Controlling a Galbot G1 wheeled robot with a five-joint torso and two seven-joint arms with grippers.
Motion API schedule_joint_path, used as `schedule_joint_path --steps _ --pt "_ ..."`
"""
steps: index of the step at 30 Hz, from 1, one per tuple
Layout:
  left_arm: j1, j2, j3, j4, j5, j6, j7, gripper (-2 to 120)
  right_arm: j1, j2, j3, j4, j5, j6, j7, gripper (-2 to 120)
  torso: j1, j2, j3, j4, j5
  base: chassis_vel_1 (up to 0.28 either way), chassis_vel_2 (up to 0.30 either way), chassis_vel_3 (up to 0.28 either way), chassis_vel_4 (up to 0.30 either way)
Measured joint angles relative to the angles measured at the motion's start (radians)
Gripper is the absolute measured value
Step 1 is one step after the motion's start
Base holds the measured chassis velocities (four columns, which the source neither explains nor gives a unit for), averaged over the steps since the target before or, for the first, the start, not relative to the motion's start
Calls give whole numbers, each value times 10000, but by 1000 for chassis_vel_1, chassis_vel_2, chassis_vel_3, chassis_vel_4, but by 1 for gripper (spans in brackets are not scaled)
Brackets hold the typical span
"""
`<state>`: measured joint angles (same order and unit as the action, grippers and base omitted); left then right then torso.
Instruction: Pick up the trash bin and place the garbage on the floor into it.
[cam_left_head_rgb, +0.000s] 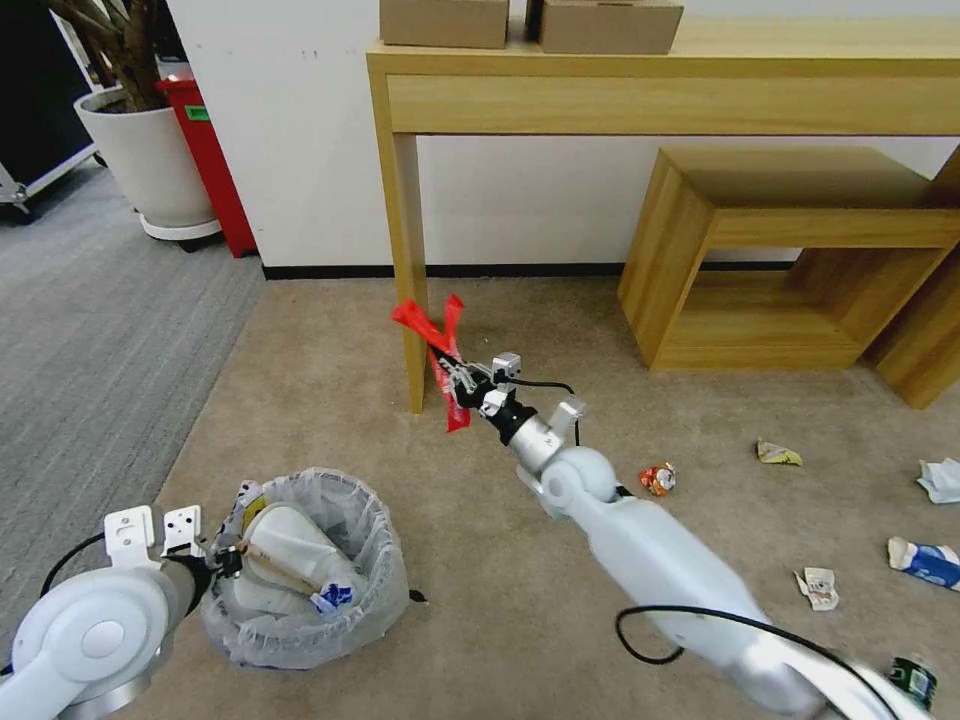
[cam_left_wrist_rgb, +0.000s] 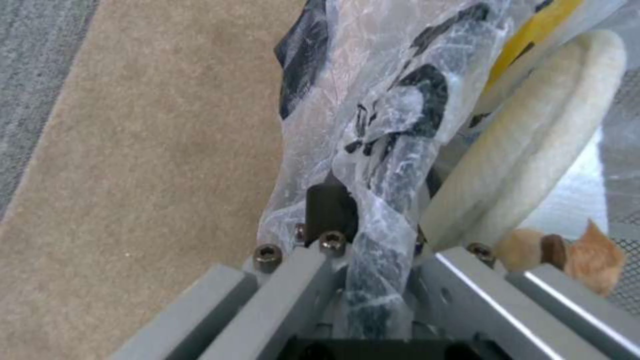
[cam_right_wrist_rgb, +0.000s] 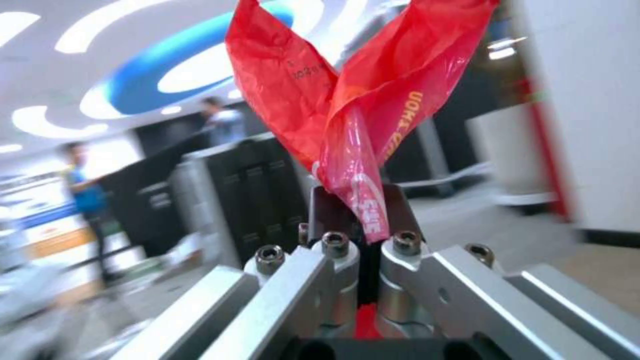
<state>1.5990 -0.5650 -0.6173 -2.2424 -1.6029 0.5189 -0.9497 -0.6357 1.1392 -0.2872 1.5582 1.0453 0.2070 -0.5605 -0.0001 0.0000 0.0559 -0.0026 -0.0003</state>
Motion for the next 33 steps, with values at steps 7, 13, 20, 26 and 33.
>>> schedule_joint_path --steps 7,13,20,26,33 --pt "-246 -4 -22 63 -221 -61 -76 0 101 601 -1536 -44 -99 -13 -123 0 0 0 0 7 1 0 0 0 0" --pt "-124 -83 -30 106 -155 -64 -106 0 338 1119 -3043 -728 -483 145 -25 0 0 0 1 7 -2 0 0 0 0" --pt "-134 -25 -74 44 -151 -54 -122 0 368 1476 -3574 -1366 -883 387 259 0 0 0 1 7 -1 0 0 0 0" --pt "-130 -85 -18 3 -107 -72 -134 0 345 1503 -3613 -1597 -1046 432 387 0 0 0 2 5 -1 0 0 0 0" --pt "-127 -272 239 37 135 -40 -133 0 306 1380 -3529 -1621 -1400 433 603 6 0 0 2 5 0 0 0 0 0"
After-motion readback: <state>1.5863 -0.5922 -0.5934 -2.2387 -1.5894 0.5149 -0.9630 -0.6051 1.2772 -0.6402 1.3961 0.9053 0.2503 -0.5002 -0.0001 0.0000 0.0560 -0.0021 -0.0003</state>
